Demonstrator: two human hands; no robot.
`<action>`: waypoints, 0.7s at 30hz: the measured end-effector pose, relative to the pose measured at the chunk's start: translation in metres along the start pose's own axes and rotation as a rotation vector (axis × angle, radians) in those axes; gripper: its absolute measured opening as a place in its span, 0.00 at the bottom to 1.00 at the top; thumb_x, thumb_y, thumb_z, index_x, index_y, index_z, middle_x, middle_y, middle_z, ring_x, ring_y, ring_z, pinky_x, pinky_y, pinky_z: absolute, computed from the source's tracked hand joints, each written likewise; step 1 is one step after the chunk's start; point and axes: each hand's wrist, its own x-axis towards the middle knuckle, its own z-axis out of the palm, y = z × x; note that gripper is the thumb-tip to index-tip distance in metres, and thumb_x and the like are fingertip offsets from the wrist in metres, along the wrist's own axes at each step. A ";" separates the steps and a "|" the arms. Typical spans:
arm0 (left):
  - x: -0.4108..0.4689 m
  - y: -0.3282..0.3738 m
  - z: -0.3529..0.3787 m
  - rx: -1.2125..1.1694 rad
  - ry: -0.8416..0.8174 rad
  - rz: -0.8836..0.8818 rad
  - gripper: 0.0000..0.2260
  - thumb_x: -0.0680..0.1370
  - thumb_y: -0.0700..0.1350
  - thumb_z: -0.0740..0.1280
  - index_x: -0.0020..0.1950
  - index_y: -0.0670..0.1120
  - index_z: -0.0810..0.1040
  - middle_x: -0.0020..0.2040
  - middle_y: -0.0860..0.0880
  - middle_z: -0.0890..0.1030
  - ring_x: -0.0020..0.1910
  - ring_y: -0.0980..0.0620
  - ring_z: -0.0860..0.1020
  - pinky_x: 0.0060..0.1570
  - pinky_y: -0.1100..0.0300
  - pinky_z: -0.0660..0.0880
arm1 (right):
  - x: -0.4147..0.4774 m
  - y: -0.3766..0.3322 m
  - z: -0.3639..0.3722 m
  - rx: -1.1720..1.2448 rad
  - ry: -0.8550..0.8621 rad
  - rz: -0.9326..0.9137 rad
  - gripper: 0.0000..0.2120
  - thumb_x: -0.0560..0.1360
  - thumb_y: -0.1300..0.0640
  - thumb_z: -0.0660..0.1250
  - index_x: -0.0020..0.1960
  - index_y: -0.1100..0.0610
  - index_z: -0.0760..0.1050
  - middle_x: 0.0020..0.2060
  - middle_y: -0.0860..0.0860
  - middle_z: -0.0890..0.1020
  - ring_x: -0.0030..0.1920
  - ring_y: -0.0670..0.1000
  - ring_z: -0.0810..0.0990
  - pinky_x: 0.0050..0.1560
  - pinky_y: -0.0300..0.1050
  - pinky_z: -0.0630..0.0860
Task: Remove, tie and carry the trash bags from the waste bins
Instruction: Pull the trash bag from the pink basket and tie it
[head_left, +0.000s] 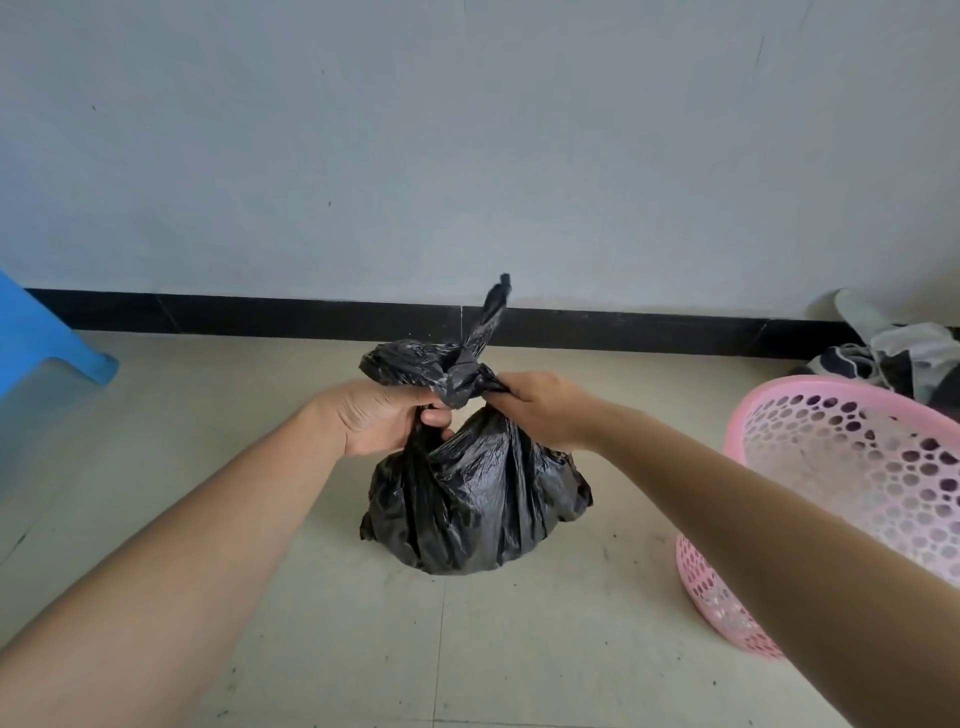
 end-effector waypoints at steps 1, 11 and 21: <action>0.001 0.001 0.001 -0.020 -0.033 0.018 0.34 0.58 0.53 0.85 0.55 0.46 0.72 0.35 0.50 0.70 0.35 0.53 0.73 0.44 0.57 0.74 | 0.000 -0.001 -0.001 0.054 -0.001 0.040 0.16 0.84 0.48 0.54 0.54 0.59 0.75 0.36 0.51 0.75 0.36 0.50 0.73 0.35 0.44 0.66; 0.009 0.004 0.020 0.058 0.229 0.046 0.30 0.60 0.54 0.84 0.56 0.47 0.77 0.26 0.56 0.61 0.26 0.57 0.58 0.30 0.64 0.64 | -0.004 0.000 -0.010 0.209 -0.096 0.136 0.19 0.83 0.46 0.57 0.59 0.58 0.78 0.28 0.48 0.67 0.26 0.46 0.64 0.27 0.41 0.59; 0.017 0.018 0.036 0.075 0.399 -0.027 0.16 0.79 0.60 0.65 0.39 0.49 0.73 0.26 0.53 0.60 0.23 0.55 0.57 0.28 0.61 0.64 | -0.005 -0.002 -0.026 0.548 -0.028 0.155 0.45 0.68 0.26 0.65 0.76 0.51 0.62 0.64 0.48 0.75 0.60 0.47 0.77 0.62 0.46 0.71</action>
